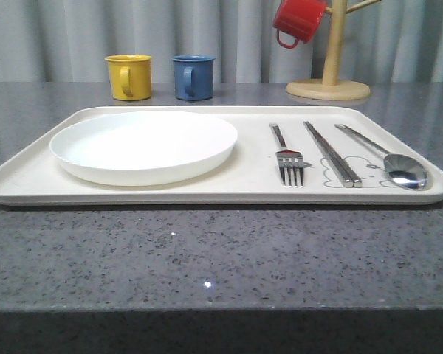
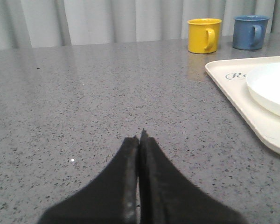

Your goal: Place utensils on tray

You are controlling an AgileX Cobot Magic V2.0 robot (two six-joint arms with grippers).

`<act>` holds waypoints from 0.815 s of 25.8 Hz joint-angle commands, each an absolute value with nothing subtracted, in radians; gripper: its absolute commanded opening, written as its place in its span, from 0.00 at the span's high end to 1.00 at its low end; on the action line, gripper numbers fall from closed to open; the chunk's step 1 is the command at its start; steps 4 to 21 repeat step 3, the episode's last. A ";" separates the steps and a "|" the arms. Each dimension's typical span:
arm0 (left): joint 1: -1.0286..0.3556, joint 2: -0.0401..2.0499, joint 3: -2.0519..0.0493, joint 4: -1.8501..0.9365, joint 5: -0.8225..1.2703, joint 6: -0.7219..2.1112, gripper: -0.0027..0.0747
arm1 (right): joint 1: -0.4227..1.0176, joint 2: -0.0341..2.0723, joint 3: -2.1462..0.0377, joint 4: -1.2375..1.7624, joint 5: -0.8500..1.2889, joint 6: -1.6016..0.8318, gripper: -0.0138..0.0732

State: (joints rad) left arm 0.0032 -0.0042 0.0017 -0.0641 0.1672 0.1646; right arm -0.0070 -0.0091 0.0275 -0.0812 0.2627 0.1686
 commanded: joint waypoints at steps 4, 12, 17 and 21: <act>0.004 -0.028 0.005 -0.073 0.079 0.160 0.99 | -0.014 -0.029 0.014 -0.096 0.184 0.159 0.92; 0.004 -0.028 0.005 -0.073 0.079 0.160 0.99 | -0.014 -0.029 0.014 -0.096 0.184 0.159 0.92; 0.004 -0.028 0.005 -0.073 0.079 0.160 0.99 | -0.014 -0.029 0.014 -0.096 0.184 0.159 0.92; 0.004 -0.028 0.005 -0.073 0.079 0.160 0.99 | -0.014 -0.029 0.014 -0.096 0.184 0.159 0.92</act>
